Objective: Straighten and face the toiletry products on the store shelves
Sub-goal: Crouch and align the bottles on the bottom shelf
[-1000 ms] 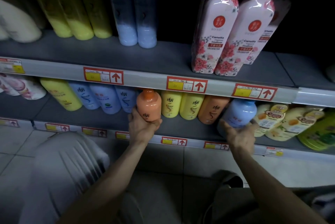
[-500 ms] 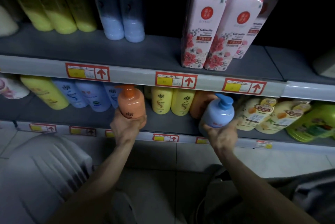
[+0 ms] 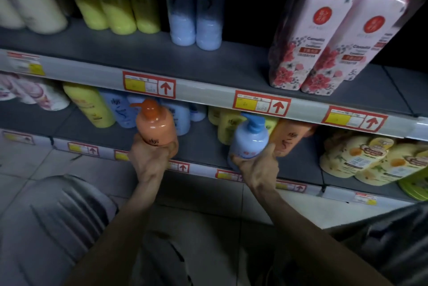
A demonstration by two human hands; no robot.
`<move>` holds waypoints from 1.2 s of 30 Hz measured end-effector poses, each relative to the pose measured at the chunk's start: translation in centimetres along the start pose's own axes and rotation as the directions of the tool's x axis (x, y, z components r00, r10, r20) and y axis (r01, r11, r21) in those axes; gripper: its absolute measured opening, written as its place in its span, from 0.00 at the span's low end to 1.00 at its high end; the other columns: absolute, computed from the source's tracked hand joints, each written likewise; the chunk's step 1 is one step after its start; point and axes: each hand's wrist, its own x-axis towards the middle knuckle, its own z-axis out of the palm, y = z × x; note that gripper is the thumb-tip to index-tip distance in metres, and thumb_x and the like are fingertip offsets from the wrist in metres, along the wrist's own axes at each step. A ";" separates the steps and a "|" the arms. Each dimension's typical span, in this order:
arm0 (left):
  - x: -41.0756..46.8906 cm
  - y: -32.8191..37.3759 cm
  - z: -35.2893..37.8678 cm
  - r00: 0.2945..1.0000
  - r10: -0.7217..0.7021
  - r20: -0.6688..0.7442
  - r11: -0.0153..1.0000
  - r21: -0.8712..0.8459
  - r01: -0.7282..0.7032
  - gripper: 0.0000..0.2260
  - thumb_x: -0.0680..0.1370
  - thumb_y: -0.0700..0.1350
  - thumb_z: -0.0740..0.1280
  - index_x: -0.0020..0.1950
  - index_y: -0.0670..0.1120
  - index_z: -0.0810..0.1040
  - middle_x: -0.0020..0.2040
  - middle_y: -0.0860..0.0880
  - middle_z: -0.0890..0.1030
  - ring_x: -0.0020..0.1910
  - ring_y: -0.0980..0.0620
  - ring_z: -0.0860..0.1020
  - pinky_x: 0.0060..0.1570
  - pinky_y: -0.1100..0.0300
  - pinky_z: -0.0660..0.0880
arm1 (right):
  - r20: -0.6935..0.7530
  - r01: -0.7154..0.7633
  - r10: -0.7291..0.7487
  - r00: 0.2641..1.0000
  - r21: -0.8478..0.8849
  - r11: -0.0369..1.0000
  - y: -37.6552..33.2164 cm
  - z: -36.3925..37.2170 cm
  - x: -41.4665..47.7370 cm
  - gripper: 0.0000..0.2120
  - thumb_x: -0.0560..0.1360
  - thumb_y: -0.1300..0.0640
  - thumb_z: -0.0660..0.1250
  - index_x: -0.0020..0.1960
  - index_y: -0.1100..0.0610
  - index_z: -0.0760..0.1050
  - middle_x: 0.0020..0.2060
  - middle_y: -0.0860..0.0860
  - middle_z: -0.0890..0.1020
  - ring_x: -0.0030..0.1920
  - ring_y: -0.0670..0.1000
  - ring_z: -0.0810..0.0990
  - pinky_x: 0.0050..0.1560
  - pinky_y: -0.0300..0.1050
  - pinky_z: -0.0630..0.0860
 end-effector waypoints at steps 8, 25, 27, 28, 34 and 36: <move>0.2 -0.1 -1.5 1.000 -0.006 0.024 1.000 -0.003 0.006 0.30 0.63 0.45 0.83 0.62 0.48 0.76 0.51 0.54 0.79 0.50 0.56 0.74 0.51 0.65 0.65 | 0.097 0.066 -0.062 0.993 -0.039 0.997 -4.5 7.0 -0.5 0.40 0.63 0.39 0.83 0.64 0.53 0.66 0.62 0.55 0.79 0.61 0.60 0.80 0.59 0.49 0.76; 0.8 -1.0 -2.0 0.999 0.010 0.053 1.000 0.026 -0.011 0.31 0.62 0.49 0.84 0.61 0.49 0.75 0.50 0.54 0.80 0.50 0.54 0.78 0.52 0.61 0.71 | 0.192 -0.137 0.149 0.970 -0.074 0.988 -5.9 11.8 -2.5 0.35 0.68 0.40 0.80 0.64 0.59 0.72 0.60 0.58 0.82 0.60 0.60 0.82 0.56 0.50 0.79; 0.7 -0.8 -2.0 0.999 0.015 0.052 1.000 0.020 -0.017 0.32 0.62 0.48 0.84 0.62 0.48 0.75 0.50 0.55 0.79 0.50 0.54 0.77 0.51 0.61 0.70 | 0.235 -0.098 0.094 0.967 0.005 0.995 -5.5 12.2 -2.5 0.22 0.71 0.41 0.78 0.53 0.58 0.83 0.51 0.56 0.86 0.54 0.56 0.85 0.53 0.46 0.80; 0.7 -0.8 -1.9 0.998 0.014 0.056 1.000 0.017 -0.015 0.33 0.62 0.48 0.84 0.63 0.48 0.75 0.51 0.55 0.79 0.51 0.54 0.77 0.52 0.61 0.70 | 0.253 -0.085 0.064 0.965 0.072 0.994 -5.6 12.4 -2.5 0.18 0.73 0.42 0.77 0.48 0.58 0.85 0.47 0.55 0.87 0.50 0.54 0.85 0.52 0.45 0.80; 1.0 -0.8 -1.8 0.998 0.007 0.057 1.000 0.026 -0.009 0.33 0.63 0.48 0.84 0.64 0.47 0.74 0.53 0.55 0.78 0.53 0.55 0.75 0.55 0.61 0.69 | 0.199 -0.087 0.041 0.979 0.230 0.969 -5.9 13.1 -1.3 0.20 0.77 0.44 0.73 0.38 0.60 0.83 0.36 0.53 0.85 0.37 0.47 0.80 0.40 0.40 0.75; 1.1 -0.8 -1.8 0.998 -0.001 0.064 1.000 0.023 -0.001 0.33 0.63 0.48 0.84 0.65 0.48 0.74 0.54 0.56 0.77 0.54 0.56 0.74 0.57 0.61 0.68 | 0.179 -0.088 0.045 0.983 0.239 0.967 -6.3 13.3 -0.1 0.19 0.78 0.46 0.73 0.38 0.61 0.82 0.33 0.51 0.82 0.34 0.46 0.78 0.39 0.40 0.73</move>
